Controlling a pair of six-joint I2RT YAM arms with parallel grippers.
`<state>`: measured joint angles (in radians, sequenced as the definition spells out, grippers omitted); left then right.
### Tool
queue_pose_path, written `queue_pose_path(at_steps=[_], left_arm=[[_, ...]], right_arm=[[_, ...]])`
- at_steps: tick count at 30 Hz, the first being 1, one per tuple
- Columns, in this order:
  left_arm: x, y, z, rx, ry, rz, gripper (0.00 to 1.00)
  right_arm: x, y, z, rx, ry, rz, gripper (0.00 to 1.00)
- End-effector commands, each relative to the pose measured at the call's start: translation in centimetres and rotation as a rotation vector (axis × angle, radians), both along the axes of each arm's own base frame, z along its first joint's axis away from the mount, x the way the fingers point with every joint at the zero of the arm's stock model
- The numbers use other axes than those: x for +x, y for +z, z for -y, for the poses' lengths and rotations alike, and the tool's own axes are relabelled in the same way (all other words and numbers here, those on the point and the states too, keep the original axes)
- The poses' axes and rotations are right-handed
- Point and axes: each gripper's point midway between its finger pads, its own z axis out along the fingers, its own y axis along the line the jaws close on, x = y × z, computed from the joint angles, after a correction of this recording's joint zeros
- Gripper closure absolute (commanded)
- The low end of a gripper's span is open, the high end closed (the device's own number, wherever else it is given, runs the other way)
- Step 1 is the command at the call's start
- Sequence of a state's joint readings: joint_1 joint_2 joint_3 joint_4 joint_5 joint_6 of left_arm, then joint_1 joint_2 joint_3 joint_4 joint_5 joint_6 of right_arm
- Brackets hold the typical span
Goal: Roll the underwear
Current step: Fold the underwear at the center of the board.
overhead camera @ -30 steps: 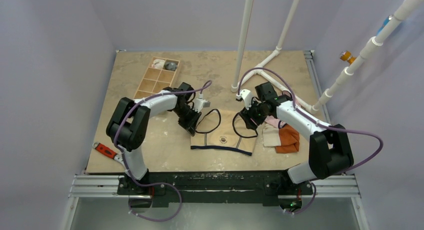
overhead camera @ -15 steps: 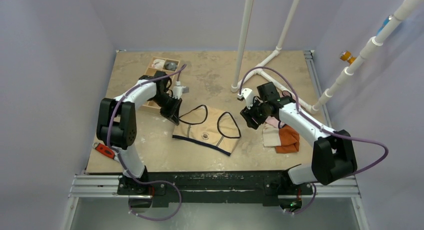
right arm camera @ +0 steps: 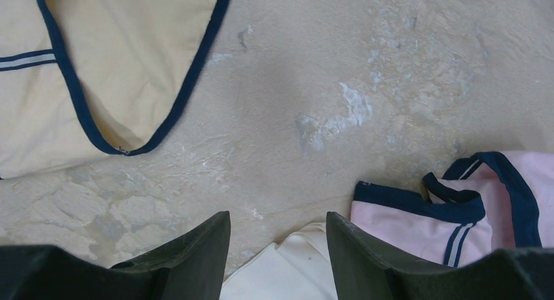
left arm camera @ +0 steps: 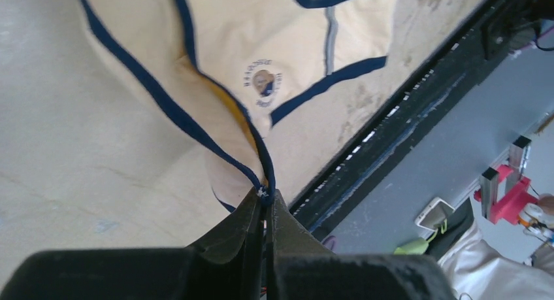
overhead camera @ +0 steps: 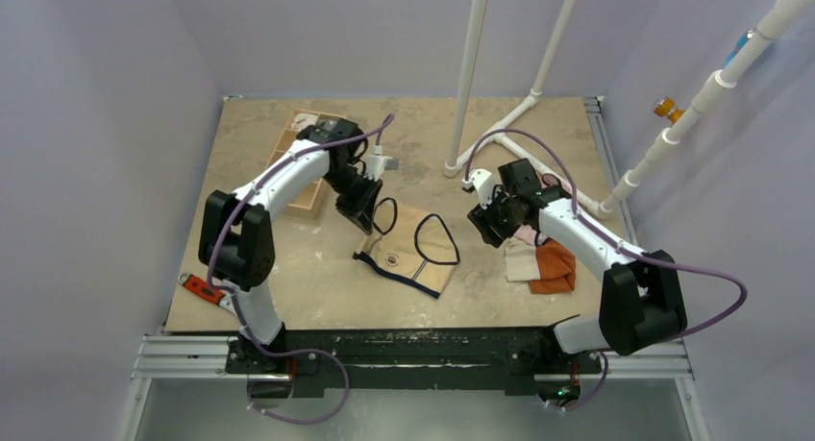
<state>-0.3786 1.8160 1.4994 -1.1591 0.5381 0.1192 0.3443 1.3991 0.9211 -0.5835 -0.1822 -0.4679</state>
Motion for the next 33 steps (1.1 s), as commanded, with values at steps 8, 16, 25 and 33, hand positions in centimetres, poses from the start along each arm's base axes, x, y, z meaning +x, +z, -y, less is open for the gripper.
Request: queue_pose_path(at_steps=[8,16,25,33], left_arm=[[-2.3,1.7,8.5,-0.008,-0.045,-0.100,1.00],[-2.8,2.2,13.3,-0.061,-0.032,-0.136,1.00],[-4.5,2.0,17.3,-0.094,-0.061,-0.170,1.00],[-6.0,-0.9,19.5,-0.036,-0.119,-0.195,1.00]], right_arm=[[0.7,-0.2,4.0,-0.040,-0.147,0.006,0.46],[0.3,-0.8,5.5,-0.051,-0.184,-0.019,0.46],[0.0,-1.8,6.1,-0.047,-0.202,-0.045,0.46],[-0.3,-1.9,6.2,-0.034,-0.201,-0.051,0.46]])
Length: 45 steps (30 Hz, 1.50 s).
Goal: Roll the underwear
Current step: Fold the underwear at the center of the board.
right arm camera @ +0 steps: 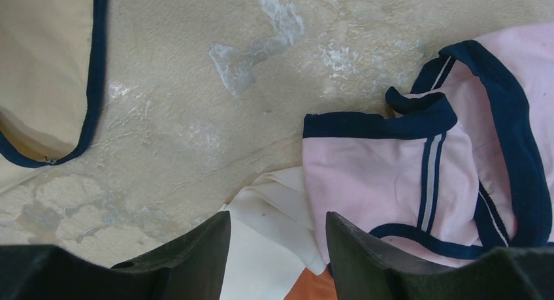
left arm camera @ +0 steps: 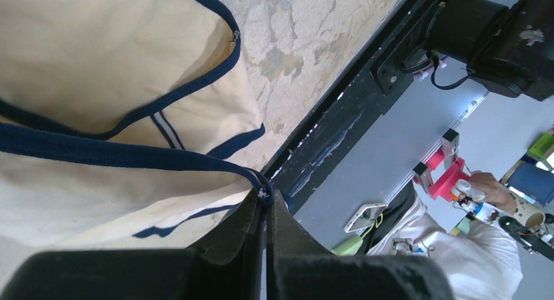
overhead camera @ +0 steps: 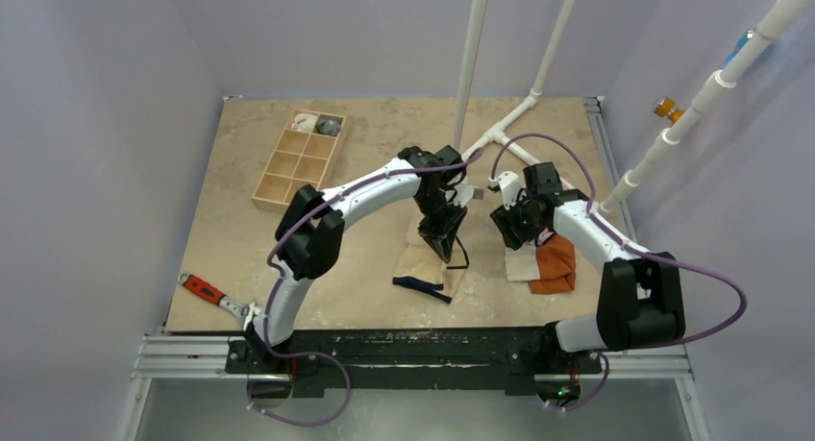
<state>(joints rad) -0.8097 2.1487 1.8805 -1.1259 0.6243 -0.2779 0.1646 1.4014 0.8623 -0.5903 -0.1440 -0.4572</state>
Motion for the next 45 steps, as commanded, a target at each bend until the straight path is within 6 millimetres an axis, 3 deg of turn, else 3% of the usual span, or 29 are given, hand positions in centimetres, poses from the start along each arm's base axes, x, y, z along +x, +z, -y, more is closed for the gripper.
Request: queue_pose_path(at_steps=[1,13,18,26,36,45], left_arm=[[-0.2,-0.6,1.7,-0.003,-0.009,-0.010,0.99],[-1.0,-1.9,4.3,-0.003,-0.036,-0.017,0.90],[-0.7,-2.9,5.0,0.004,-0.029,-0.026,0.74],[-1.1,-2.3,6.2,-0.089,-0.047,-0.057,0.40],[-3.2,-1.2,4.1,-0.173,-0.149,-0.025,0.14],[-4.9,0.6,2.0,-0.298,-0.303,0.077,0.07]], right_arm=[[0.0,0.1,0.0,0.014,0.004,0.012,0.46],[-0.1,-0.4,0.1,0.023,0.001,-0.002,0.46],[-0.2,-0.5,0.0,0.028,0.005,-0.009,0.46],[-0.2,-0.7,0.1,0.027,0.004,-0.014,0.46],[-0.1,0.1,-1.5,0.105,0.043,-0.041,0.46],[1.6,2.9,-4.7,0.264,0.100,-0.051,0.47]])
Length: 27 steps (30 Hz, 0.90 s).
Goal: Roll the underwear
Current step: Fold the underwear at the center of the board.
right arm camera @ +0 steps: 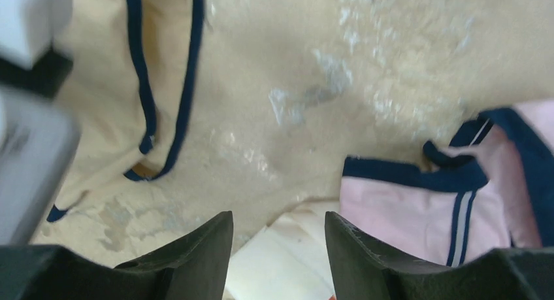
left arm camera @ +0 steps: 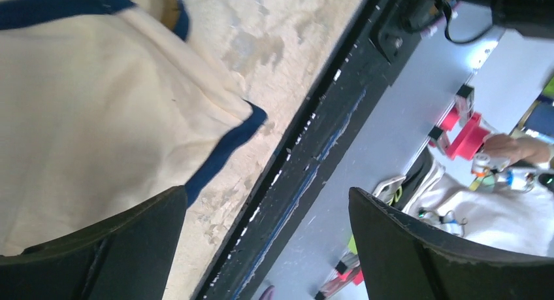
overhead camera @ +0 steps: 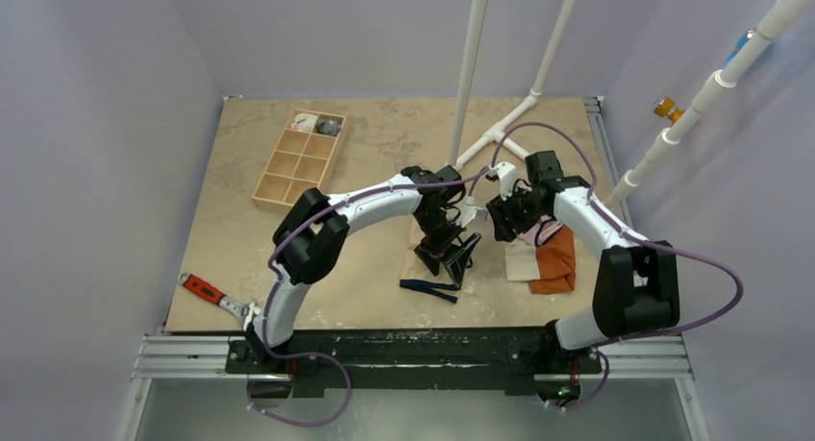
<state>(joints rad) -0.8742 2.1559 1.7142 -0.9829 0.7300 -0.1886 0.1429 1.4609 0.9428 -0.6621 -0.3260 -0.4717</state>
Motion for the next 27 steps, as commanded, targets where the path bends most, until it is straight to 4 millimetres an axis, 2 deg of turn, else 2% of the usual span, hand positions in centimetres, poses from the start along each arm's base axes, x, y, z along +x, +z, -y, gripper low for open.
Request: queue_pose_path(at_steps=[1,7,13,17,20,27], left_arm=[[-0.9,4.2,0.7,-0.244,-0.156,0.144,0.06],[-0.4,5.7,-1.8,-0.344,-0.224,0.401,0.06],[2.1,8.4,-5.3,-0.418,-0.154,0.587,0.06],[3.8,9.1,-7.4,-0.423,-0.099,0.620,0.06],[4.2,8.9,-8.2,-0.417,-0.105,0.658,0.06],[3.2,7.5,-7.8,-0.449,-0.177,0.692,0.06]], right_arm=[[1.7,2.5,-2.8,0.144,0.042,0.017,0.47],[2.7,4.0,-5.4,0.288,0.095,0.001,0.48],[3.7,4.7,-8.6,0.442,0.196,-0.038,0.47],[4.2,3.3,-11.0,0.479,0.259,-0.093,0.45],[4.3,1.8,-12.5,0.487,0.294,-0.141,0.44],[3.6,-0.3,-14.8,0.512,0.353,-0.220,0.43]])
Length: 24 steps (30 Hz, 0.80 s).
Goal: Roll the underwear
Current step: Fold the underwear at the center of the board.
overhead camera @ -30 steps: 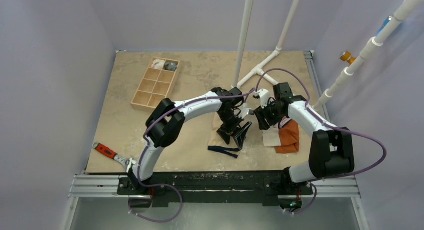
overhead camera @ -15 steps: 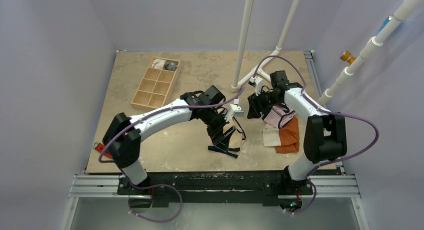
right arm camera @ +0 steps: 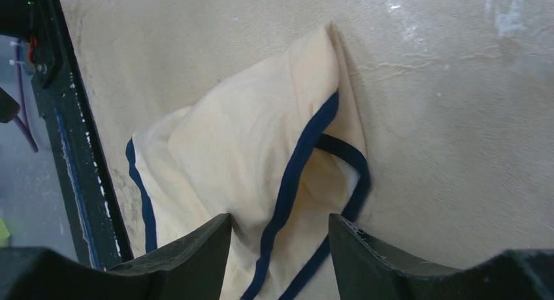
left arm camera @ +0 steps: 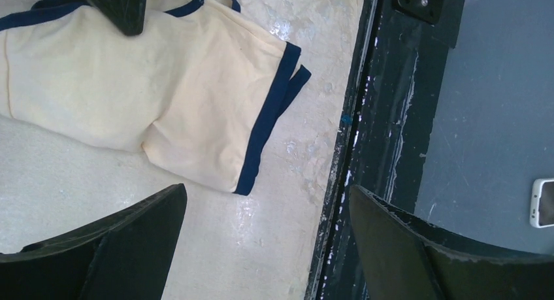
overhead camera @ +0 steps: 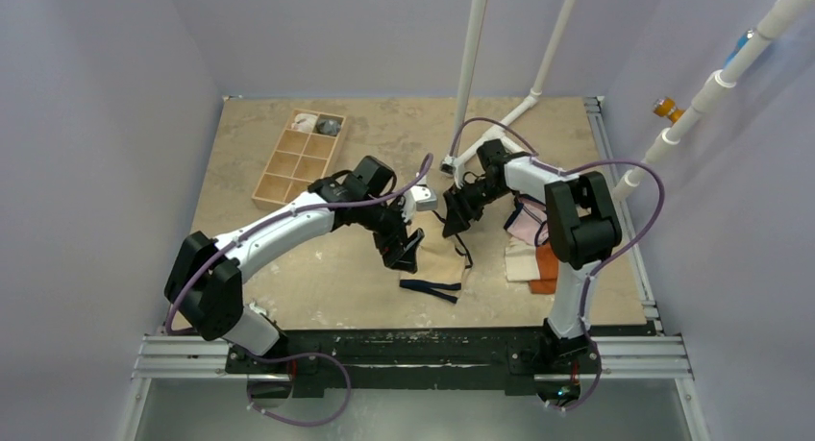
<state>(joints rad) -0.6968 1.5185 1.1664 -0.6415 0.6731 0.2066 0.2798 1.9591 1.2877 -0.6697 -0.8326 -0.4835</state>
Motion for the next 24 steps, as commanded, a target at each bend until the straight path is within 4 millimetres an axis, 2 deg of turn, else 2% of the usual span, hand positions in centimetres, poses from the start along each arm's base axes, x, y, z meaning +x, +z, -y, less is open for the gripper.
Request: queue_pose_path(at_steps=[1,6,13,18,24], left_arm=[[-0.5,0.4,1.4,-0.053,-0.104,0.117,0.06],[-2.5,-2.4,4.0,0.016,-0.214,0.174,0.06],[-4.0,-5.5,9.0,0.066,-0.300,0.218,0.06],[-3.7,-7.2,11.5,0.094,-0.289,0.298,0.06],[-1.6,-7.3,12.6,0.116,-0.170,0.440,0.06]], right_arm=[[0.4,1.7,-1.8,0.090,0.056,0.018,0.43],[-0.3,1.2,-2.2,0.121,0.074,-0.039,0.48],[-0.8,1.5,-2.3,0.139,0.094,-0.072,0.67],[-1.1,1.1,-1.9,0.120,0.085,-0.103,0.79],[-1.3,0.6,-1.3,0.088,0.074,-0.116,0.81]])
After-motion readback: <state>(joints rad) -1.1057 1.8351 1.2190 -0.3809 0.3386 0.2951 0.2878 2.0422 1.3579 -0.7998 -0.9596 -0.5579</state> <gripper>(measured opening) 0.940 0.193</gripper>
